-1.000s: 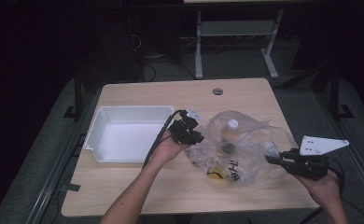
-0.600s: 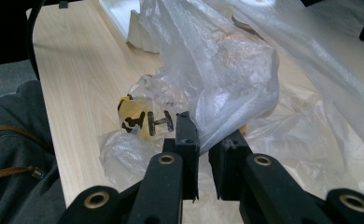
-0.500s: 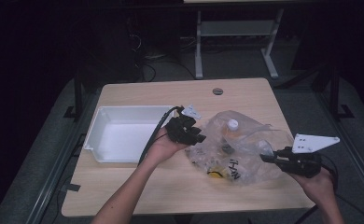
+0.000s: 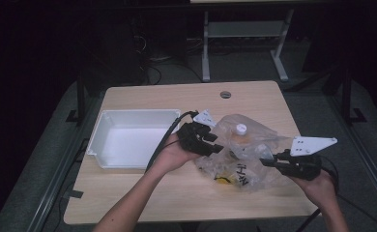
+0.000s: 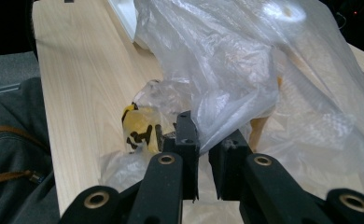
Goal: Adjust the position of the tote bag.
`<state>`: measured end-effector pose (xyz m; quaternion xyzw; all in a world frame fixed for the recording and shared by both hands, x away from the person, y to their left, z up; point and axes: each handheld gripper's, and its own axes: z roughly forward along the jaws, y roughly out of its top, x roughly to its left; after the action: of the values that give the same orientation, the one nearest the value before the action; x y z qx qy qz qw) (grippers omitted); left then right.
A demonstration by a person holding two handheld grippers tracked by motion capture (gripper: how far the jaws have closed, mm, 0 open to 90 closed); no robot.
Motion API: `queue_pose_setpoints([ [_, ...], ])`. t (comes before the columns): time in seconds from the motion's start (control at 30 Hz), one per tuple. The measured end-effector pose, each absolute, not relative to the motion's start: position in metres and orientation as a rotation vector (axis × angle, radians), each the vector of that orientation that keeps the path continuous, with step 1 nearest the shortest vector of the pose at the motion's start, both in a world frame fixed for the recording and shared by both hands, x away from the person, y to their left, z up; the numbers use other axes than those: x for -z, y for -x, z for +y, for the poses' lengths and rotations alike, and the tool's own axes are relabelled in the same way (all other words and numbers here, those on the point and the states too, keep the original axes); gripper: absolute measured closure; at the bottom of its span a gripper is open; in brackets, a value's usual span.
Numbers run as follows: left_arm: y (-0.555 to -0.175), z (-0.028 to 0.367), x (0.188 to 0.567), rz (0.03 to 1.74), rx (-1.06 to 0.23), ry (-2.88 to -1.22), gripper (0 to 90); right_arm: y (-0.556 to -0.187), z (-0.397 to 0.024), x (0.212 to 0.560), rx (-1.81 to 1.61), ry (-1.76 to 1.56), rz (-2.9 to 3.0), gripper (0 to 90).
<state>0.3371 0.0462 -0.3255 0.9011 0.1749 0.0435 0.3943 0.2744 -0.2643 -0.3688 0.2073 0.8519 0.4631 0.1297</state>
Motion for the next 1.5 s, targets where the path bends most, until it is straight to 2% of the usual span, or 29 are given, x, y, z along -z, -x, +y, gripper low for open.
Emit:
queue_pose_setpoints([
  [0.67, -0.324, 0.024, 0.317, 0.332, 0.012, -2.262, 40.8, -0.276, -0.248, 0.375, -1.331, -0.583, 2.490, 81.2],
  [1.03, -0.322, 0.009, 0.321, 0.301, 0.003, -2.294, 35.7, -0.276, -0.243, 0.374, -1.339, -0.567, 2.495, 81.2],
  [1.23, -0.324, 0.004, 0.328, 0.294, 0.018, -2.310, 46.4, -0.276, -0.239, 0.373, -1.349, -0.552, 2.503, 81.2],
  [1.5, -0.325, 0.003, 0.334, 0.265, -0.003, -2.332, 71.7, -0.276, -0.236, 0.373, -1.358, -0.545, 2.509, 80.6],
])
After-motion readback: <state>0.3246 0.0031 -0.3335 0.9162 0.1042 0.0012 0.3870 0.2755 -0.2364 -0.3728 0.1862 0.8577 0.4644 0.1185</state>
